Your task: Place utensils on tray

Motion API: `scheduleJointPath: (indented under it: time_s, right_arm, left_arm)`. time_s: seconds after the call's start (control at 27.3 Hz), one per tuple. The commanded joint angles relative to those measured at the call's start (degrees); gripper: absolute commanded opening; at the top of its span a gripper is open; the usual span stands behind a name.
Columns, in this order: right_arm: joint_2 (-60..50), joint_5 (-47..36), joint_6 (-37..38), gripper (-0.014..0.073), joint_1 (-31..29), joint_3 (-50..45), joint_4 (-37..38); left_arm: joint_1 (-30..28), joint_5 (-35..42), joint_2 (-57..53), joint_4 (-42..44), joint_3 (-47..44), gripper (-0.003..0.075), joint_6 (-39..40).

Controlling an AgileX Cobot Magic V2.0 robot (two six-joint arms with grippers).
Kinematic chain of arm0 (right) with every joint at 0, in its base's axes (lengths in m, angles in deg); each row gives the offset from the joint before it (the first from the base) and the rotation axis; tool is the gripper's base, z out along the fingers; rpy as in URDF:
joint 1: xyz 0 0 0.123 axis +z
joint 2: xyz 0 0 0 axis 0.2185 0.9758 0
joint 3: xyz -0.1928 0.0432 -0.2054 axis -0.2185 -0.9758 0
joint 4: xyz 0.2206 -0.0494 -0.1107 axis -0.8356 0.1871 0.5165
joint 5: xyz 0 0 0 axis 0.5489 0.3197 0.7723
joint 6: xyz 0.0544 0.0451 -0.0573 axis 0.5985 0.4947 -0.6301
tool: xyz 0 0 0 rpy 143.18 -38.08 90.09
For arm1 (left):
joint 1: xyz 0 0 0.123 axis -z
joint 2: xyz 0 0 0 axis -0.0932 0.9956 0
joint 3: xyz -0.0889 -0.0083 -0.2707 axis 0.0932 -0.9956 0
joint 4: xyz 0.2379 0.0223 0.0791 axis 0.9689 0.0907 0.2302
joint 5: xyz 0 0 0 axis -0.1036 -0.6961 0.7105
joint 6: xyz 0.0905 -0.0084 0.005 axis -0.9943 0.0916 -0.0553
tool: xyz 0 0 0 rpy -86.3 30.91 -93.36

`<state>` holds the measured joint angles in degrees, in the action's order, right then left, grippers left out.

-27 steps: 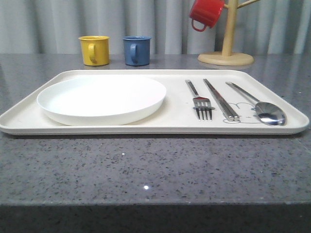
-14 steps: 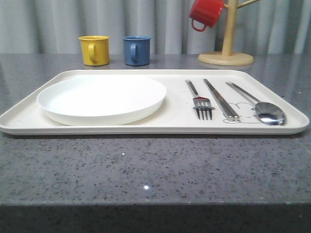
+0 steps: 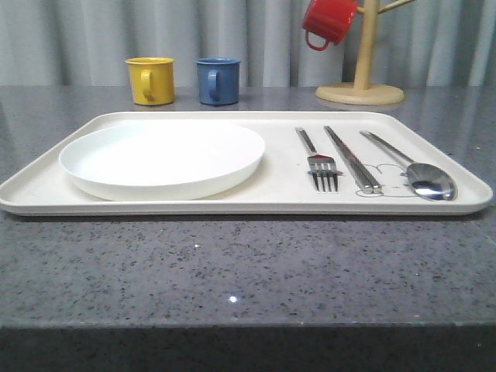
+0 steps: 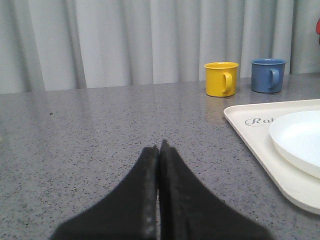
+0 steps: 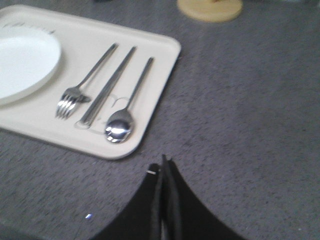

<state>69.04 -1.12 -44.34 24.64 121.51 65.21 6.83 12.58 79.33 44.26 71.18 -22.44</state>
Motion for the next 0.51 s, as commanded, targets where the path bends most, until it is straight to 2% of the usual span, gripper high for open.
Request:
scheduleJointPath:
  time_s: [0.0, 0.22, 0.48]
  right_arm:
    - [-4.7, -15.5, -0.3, -0.0069, -5.5, -6.5, 0.4]
    - [-11.0, -26.2, -0.3, -0.0069, -9.0, -16.9, 0.3]
    - [-16.2, -36.0, -0.3, -0.0069, -9.5, -26.5, 0.3]
  left_arm:
    - [0.1, 4.7, -1.4, -0.5, -0.2, -0.0018, 0.2]
    - [0.1, 4.7, -1.4, -0.5, -0.2, -0.0018, 0.2]
    - [0.1, 4.7, -1.4, -0.5, -0.2, -0.0018, 0.2]
